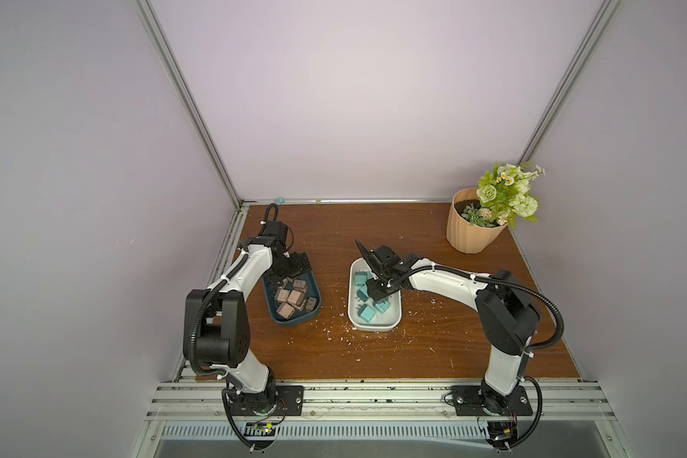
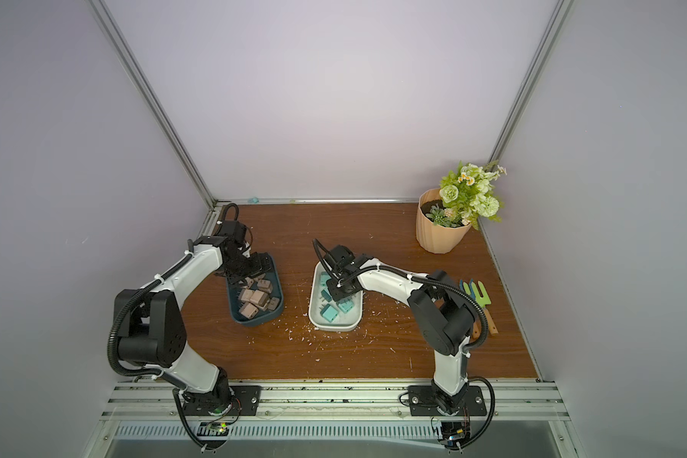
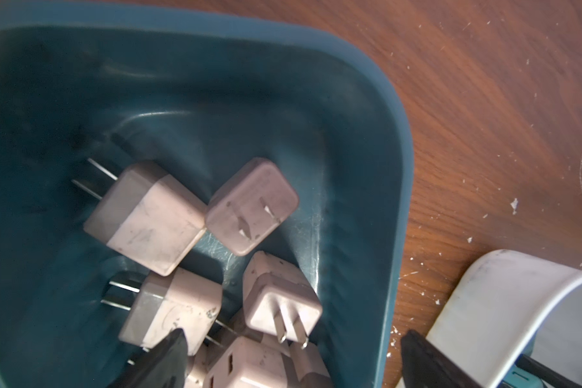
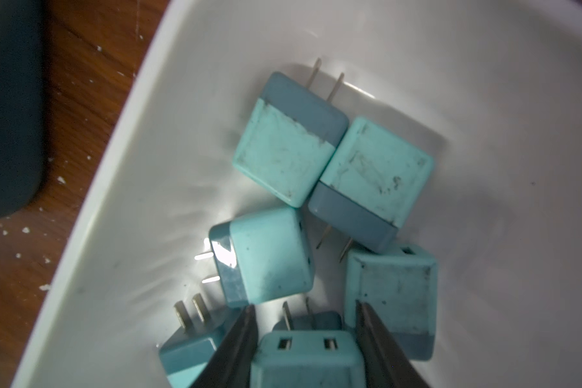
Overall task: Place the plugs by color into the storage box
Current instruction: Place the plug in the storage box, then move the storage box to the center of the board.
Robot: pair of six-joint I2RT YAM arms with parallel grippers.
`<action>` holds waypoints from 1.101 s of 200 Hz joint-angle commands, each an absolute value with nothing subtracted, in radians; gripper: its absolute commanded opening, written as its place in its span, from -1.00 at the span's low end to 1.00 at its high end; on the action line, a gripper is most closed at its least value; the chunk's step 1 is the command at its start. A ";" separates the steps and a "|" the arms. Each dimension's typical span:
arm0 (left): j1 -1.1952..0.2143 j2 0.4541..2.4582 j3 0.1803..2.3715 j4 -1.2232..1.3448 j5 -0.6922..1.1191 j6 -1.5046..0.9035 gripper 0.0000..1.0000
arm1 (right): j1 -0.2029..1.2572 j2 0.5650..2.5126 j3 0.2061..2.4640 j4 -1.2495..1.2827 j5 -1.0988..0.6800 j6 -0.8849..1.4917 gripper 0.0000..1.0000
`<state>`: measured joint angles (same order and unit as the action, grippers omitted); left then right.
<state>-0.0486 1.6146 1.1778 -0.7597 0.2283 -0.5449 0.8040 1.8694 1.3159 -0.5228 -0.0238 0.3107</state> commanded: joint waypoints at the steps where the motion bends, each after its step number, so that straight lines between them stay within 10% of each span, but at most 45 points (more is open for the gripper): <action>1: -0.046 1.619 1.190 -0.777 0.209 -0.526 1.00 | 0.810 1.878 1.353 -0.551 -0.011 0.307 0.00; 53: -0.138 1.678 1.251 -0.768 0.214 -0.548 1.00 | 0.811 1.780 1.419 -0.636 0.025 0.343 0.42; 220: -0.402 1.877 1.374 -0.648 0.301 -0.634 1.00 | 0.674 1.592 1.133 -0.531 -0.124 0.475 0.43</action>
<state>-0.3553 1.8523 1.3319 -0.6819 0.2642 -0.5896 0.6666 1.6192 1.1469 -0.6075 -0.0410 0.4477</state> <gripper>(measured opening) 0.998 0.728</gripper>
